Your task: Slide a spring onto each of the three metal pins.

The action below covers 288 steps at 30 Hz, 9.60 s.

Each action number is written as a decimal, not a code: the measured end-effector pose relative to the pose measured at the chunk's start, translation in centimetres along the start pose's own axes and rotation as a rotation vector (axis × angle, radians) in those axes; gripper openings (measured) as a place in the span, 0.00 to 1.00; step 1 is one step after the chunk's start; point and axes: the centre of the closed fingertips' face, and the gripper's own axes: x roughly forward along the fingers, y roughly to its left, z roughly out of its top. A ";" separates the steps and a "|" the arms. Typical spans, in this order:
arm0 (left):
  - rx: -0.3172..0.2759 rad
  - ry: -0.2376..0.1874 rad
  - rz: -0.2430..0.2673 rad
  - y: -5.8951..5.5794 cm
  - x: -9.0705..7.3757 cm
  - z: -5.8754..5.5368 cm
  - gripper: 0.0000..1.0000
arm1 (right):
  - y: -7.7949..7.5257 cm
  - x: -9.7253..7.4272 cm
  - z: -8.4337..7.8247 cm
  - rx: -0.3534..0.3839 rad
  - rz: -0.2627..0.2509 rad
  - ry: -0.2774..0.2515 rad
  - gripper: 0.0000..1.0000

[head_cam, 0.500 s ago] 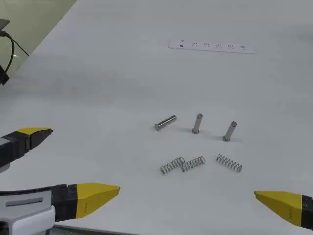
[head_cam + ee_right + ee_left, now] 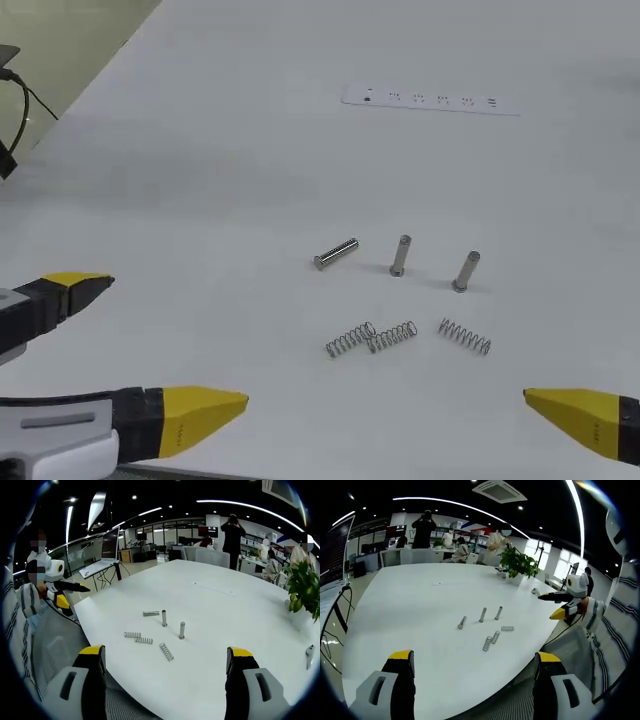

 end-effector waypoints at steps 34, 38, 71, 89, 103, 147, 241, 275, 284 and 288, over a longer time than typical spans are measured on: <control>-0.008 0.045 -0.019 0.3 0.5 -0.8 0.98 | -0.2 0.1 -1.1 0.001 -0.005 0.049 1.00; 0.009 0.047 -0.025 0.7 0.6 -0.2 0.98 | -0.2 0.2 -1.2 0.002 -0.003 0.051 1.00; 0.078 0.059 -0.135 2.6 5.5 3.1 0.98 | 0.0 0.8 -1.2 0.029 0.000 0.045 1.00; 0.123 0.095 -0.182 3.5 9.2 4.1 0.98 | 0.2 0.9 -1.1 0.029 -0.004 0.042 0.99; 0.145 0.121 -0.233 2.6 11.2 4.2 0.98 | 0.2 0.8 -1.0 0.034 -0.013 0.045 0.99; 0.123 0.249 -0.327 1.5 19.4 1.7 0.71 | 0.1 1.0 -1.2 0.037 -0.016 0.066 0.99; 0.165 0.399 -0.179 3.5 25.7 0.7 0.00 | 0.0 0.8 -2.3 0.056 -0.034 0.095 0.98; 0.189 0.231 -0.167 2.0 19.6 2.6 0.00 | 0.3 0.9 -1.8 0.042 -0.017 0.071 0.98; 0.203 0.203 -0.139 2.0 20.1 3.4 0.00 | 0.1 0.8 -1.8 0.050 -0.022 0.068 0.98; 0.200 0.200 -0.133 1.9 20.4 3.4 0.00 | 0.2 0.9 -1.9 0.056 -0.020 0.066 0.98</control>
